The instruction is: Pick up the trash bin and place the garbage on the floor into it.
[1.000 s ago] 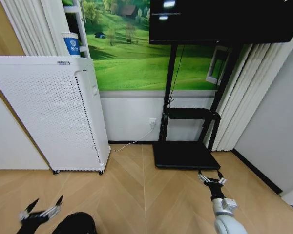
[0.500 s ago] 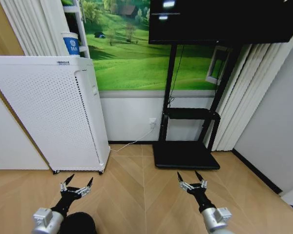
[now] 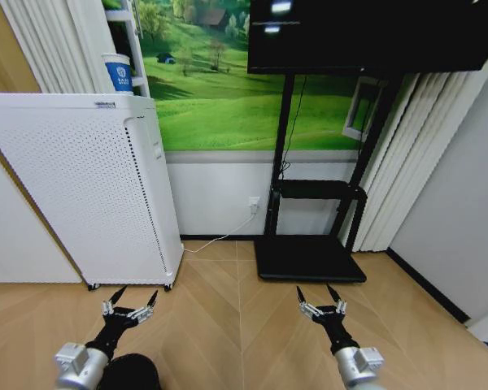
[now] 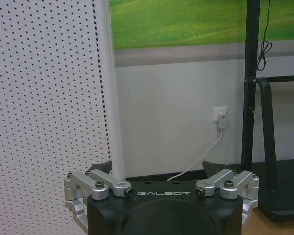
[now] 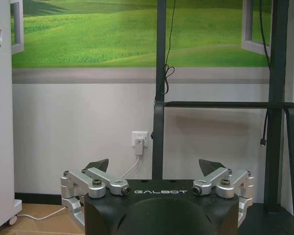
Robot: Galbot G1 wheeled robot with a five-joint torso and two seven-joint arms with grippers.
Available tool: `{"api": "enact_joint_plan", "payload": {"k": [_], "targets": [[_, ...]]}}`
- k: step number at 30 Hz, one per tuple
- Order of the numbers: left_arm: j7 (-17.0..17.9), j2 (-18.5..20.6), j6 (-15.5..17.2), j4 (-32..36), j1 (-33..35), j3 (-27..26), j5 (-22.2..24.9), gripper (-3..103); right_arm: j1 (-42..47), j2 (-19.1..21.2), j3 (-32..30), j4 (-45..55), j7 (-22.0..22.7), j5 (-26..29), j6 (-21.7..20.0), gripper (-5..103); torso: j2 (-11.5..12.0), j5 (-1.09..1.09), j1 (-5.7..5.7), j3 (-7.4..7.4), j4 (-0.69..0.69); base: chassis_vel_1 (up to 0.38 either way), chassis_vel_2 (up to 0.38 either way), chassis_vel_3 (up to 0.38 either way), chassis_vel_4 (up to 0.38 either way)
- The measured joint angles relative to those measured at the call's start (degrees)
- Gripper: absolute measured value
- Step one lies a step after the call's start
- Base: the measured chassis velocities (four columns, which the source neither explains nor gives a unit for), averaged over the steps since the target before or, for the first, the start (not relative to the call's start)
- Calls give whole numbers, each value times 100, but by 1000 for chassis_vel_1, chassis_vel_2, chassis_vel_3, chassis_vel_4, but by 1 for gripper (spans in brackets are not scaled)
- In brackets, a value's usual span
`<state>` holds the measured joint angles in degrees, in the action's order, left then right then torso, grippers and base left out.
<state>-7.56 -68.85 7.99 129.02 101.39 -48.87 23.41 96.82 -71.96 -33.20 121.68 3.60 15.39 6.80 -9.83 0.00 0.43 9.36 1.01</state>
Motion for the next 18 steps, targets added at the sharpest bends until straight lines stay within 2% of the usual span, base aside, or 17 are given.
{"api": "enact_joint_plan", "payload": {"k": [18], "targets": [[0,-2,9,-8,9,-10,8,100,-7,2,-3,-15,6,3,12,100,0,0,-1,0,0,0,0,0,0]]}}
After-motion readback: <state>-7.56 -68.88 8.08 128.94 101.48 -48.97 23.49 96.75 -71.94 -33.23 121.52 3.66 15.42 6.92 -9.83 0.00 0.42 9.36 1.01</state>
